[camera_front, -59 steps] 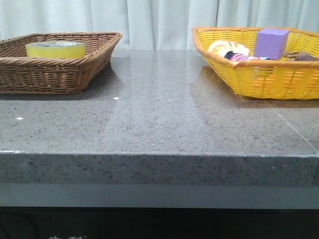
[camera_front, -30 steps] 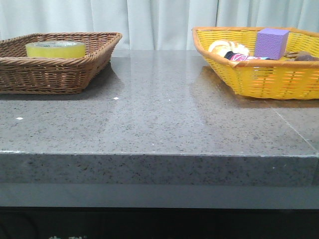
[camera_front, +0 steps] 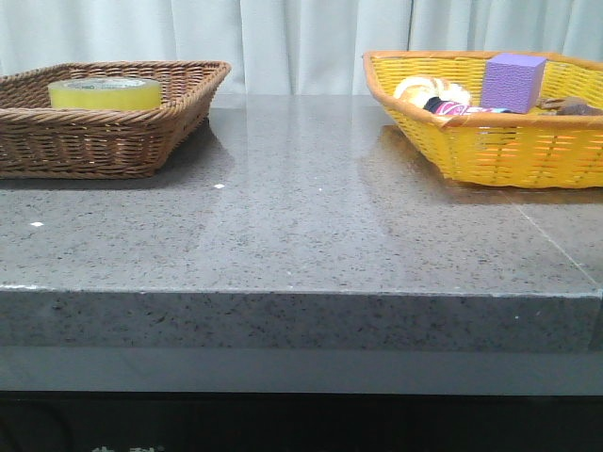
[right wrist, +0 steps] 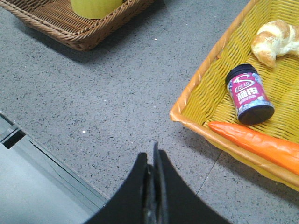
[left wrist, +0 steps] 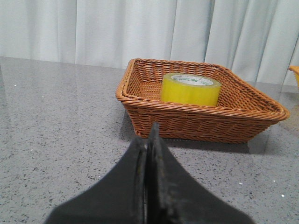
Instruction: Transfer tape with both arms
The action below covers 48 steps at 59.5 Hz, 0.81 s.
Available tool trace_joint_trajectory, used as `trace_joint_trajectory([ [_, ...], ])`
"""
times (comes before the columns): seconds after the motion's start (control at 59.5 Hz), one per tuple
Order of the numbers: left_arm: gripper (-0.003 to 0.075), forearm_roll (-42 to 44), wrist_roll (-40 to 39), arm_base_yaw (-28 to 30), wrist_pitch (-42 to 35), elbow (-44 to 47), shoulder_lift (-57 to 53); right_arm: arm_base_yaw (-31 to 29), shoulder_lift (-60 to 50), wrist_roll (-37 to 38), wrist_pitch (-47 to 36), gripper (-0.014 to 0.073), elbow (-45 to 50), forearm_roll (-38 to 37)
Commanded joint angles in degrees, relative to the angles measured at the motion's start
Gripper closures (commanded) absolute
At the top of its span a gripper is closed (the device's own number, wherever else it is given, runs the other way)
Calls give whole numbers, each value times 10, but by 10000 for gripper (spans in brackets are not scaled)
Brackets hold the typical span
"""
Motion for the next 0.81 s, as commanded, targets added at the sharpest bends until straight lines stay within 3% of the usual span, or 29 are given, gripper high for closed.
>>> trace_joint_trajectory([
  [0.0, 740, -9, -2, 1, -46, 22, -10, -3, -4, -2, -41, 662, -14, -3],
  [0.79, 740, -13, 1, 1, -44, 22, -10, -3, -4, -2, -41, 662, -14, -3],
])
